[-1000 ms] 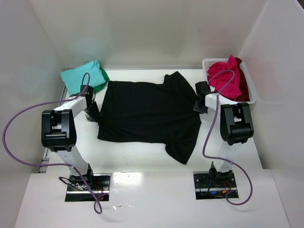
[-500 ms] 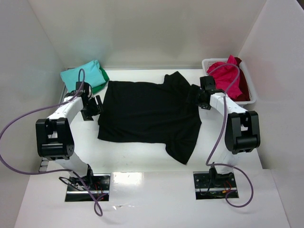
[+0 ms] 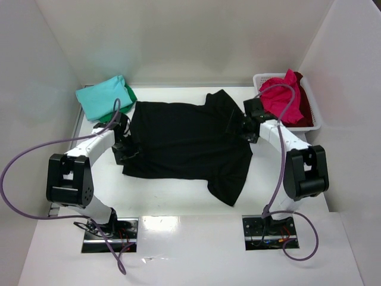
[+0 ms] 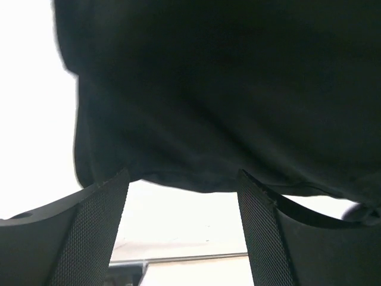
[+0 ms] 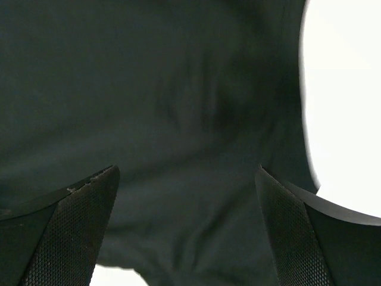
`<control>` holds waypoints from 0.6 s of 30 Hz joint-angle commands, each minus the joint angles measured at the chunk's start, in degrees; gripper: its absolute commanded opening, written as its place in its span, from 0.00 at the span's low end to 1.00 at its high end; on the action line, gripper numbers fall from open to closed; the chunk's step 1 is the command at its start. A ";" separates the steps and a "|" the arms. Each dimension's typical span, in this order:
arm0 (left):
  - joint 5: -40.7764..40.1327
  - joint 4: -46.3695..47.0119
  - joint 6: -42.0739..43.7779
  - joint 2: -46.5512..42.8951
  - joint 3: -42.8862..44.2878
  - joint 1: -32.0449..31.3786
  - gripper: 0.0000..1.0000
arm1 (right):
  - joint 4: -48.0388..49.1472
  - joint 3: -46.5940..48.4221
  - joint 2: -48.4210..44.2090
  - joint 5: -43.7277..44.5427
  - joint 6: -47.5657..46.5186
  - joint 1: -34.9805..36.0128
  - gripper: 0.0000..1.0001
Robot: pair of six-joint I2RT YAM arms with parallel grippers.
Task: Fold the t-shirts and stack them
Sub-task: Flatten out the tshirt
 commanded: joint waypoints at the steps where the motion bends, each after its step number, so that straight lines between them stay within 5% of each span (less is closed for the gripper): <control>1: -3.75 -2.51 -6.06 -2.94 -1.32 0.16 0.82 | -3.79 -7.95 -4.22 0.95 8.12 2.96 1.00; 9: -4.28 -3.04 -10.71 -2.41 -3.08 0.16 0.80 | -3.96 -10.34 -5.36 1.04 9.36 2.96 1.00; 14: -1.47 -1.90 -12.04 -3.03 -6.60 0.16 0.55 | -1.59 -4.46 -2.64 1.65 8.66 2.96 1.00; 16: 0.01 -1.11 -12.56 -3.03 -8.44 0.16 0.36 | -1.06 -1.48 -0.54 1.65 7.61 2.35 1.00; 18: 0.02 0.29 -13.35 -3.03 -9.83 0.16 0.33 | -1.06 1.24 0.79 1.65 7.61 1.83 1.00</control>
